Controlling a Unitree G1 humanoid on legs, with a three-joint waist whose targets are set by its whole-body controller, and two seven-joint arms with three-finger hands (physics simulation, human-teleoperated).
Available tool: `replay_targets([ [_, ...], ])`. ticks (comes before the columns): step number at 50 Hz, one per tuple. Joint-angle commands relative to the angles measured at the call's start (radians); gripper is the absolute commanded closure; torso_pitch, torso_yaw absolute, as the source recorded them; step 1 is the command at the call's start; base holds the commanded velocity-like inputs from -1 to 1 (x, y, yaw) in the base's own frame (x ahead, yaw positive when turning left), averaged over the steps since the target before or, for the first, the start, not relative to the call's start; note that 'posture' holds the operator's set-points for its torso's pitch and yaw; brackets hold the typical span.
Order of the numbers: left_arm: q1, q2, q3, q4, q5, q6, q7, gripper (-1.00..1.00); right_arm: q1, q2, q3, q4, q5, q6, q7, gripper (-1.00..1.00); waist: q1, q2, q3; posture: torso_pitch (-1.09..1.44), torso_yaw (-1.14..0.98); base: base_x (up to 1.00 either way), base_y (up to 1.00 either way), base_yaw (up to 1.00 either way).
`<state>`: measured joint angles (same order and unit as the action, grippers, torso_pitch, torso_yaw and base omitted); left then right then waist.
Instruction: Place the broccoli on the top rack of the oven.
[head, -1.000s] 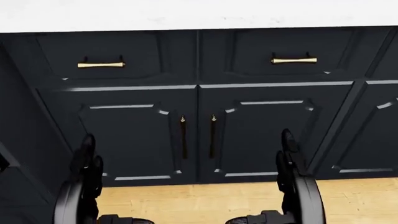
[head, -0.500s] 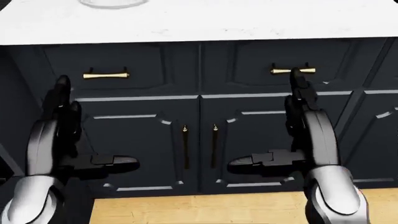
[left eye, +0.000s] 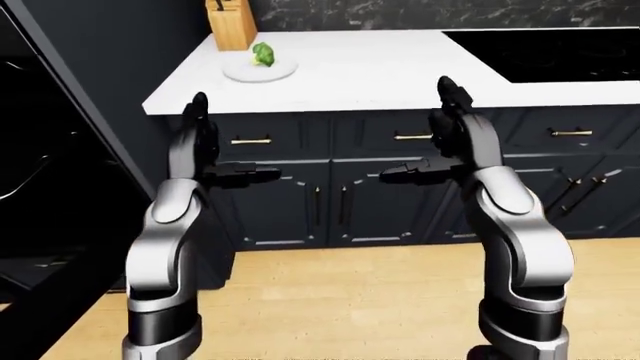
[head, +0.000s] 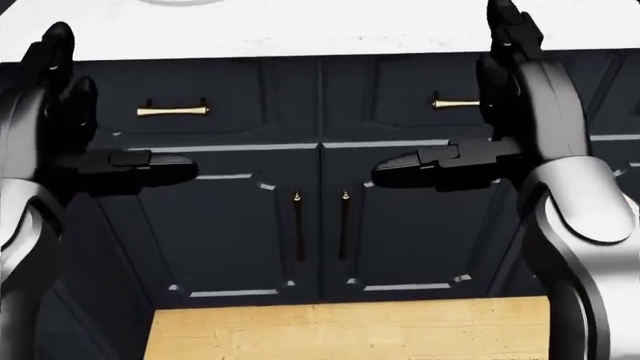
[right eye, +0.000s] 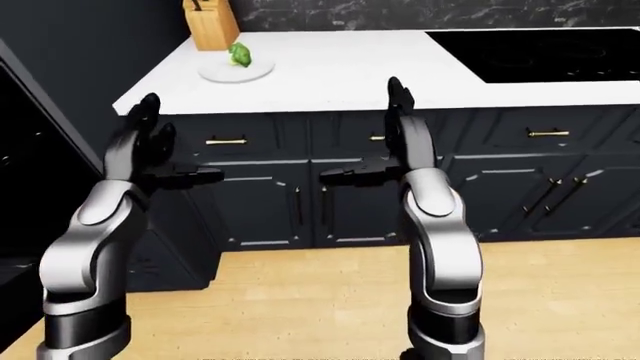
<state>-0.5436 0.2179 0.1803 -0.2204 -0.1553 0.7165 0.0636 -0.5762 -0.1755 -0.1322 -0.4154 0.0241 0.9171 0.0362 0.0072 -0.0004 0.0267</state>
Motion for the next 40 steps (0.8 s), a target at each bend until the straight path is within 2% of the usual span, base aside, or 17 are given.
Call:
replay_targets([
  [1, -0.042, 0.015, 0.004, -0.025, -0.005, -0.020, 0.003, -1.00, -0.036, -0.017, -0.011, -0.031, 0.009, -0.018, -0.010, -1.00, -0.001, 0.001, -0.024, 0.00, 0.00, 0.02, 0.04, 0.00],
  [2, -0.047, 0.018, 0.005, -0.023, -0.007, -0.018, 0.003, -1.00, -0.036, -0.018, -0.012, -0.032, 0.015, -0.016, -0.011, -1.00, -0.004, 0.004, -0.044, 0.00, 0.00, 0.05, 0.08, 0.00],
  [6, -0.060, 0.028, 0.009, -0.022, -0.011, -0.011, 0.002, -1.00, -0.036, -0.031, -0.013, -0.042, 0.021, -0.003, -0.012, -1.00, -0.007, 0.015, -0.013, 0.00, 0.00, 0.13, 0.11, 0.00],
  [9, -0.061, 0.032, 0.008, -0.029, -0.014, -0.006, 0.000, -1.00, -0.042, -0.034, -0.014, -0.041, 0.024, 0.001, -0.013, -1.00, -0.009, 0.050, -0.007, 0.00, 0.00, 0.14, 0.12, 0.00],
  [13, -0.067, 0.036, 0.012, -0.030, -0.017, 0.001, 0.001, -1.00, -0.049, -0.038, -0.016, -0.036, 0.029, 0.001, -0.016, -1.00, -0.016, 0.045, -0.008, 0.00, 0.00, 0.15, 0.12, 0.00],
  [15, -0.064, 0.036, 0.014, -0.035, -0.019, 0.002, 0.002, -1.00, -0.044, -0.037, -0.014, -0.034, 0.028, -0.005, -0.016, -1.00, -0.016, 0.030, -0.015, 0.00, 0.00, 0.14, 0.14, 0.00],
  [18, -0.059, 0.038, 0.015, -0.031, -0.019, -0.003, 0.001, -1.00, -0.035, -0.040, -0.015, -0.029, 0.024, -0.009, -0.013, -1.00, -0.011, -0.008, -0.007, 0.00, 0.00, 0.14, 0.14, 0.00],
  [20, -0.060, 0.038, 0.013, -0.023, -0.017, -0.007, 0.002, -1.00, -0.039, -0.040, -0.014, -0.029, 0.023, -0.006, -0.013, -1.00, -0.007, -0.060, -0.015, 0.00, 0.00, 0.15, 0.13, 0.00],
  [21, -0.059, 0.036, 0.011, -0.019, -0.016, -0.011, 0.002, -1.00, -0.043, -0.039, -0.012, -0.030, 0.022, -0.002, -0.014, -1.00, -0.009, -0.042, -0.009, 0.00, 0.00, 0.13, 0.14, 0.00],
  [23, -0.055, 0.036, 0.010, -0.019, -0.015, -0.014, 0.000, -1.00, -0.041, -0.037, -0.009, -0.029, 0.021, -0.004, -0.014, -1.00, -0.006, -0.048, -0.013, 0.00, 0.00, 0.15, 0.14, 0.00],
  [26, -0.054, 0.039, 0.013, -0.029, -0.015, -0.005, 0.000, -1.00, -0.041, -0.036, -0.010, -0.029, 0.020, -0.005, -0.013, -1.00, -0.007, -0.036, -0.018, 0.00, 0.00, 0.14, 0.14, 0.00],
  [29, -0.055, 0.038, 0.016, -0.030, -0.018, -0.002, 0.001, -1.00, -0.026, -0.031, -0.003, -0.025, 0.013, -0.019, -0.013, -1.00, -0.011, -0.005, -0.004, 0.00, 0.00, 0.14, 0.13, 0.00],
  [31, -0.050, 0.038, 0.014, -0.031, -0.016, -0.004, 0.000, -1.00, -0.026, -0.031, -0.006, -0.027, 0.012, -0.018, -0.010, -1.00, -0.017, 0.030, -0.005, 0.00, 0.00, 0.15, 0.14, 0.00],
  [33, -0.050, 0.039, 0.015, -0.023, -0.015, -0.011, -0.002, -1.00, -0.033, -0.033, -0.009, -0.031, 0.012, -0.008, -0.009, -1.00, -0.021, 0.102, -0.027, 0.00, 0.00, 0.14, 0.14, 0.00],
  [34, -0.051, 0.039, 0.015, -0.015, -0.014, -0.019, -0.003, -1.00, -0.037, -0.036, -0.010, -0.034, 0.012, -0.002, -0.009, -1.00, -0.010, 0.063, -0.020, 0.00, 0.00, 0.14, 0.13, 0.00],
  [35, -0.055, 0.040, 0.017, -0.024, -0.016, -0.007, -0.001, -1.00, -0.035, -0.036, -0.012, -0.035, 0.012, -0.004, -0.008, -1.00, -0.015, 0.077, -0.015, 0.00, 0.00, 0.15, 0.14, 0.00],
  [40, -0.049, 0.035, 0.011, -0.016, -0.012, -0.017, -0.001, -1.00, -0.026, -0.035, -0.012, -0.031, 0.012, -0.013, -0.007, -1.00, -0.006, 0.034, -0.012, 0.00, 0.00, 0.14, 0.14, 0.00],
])
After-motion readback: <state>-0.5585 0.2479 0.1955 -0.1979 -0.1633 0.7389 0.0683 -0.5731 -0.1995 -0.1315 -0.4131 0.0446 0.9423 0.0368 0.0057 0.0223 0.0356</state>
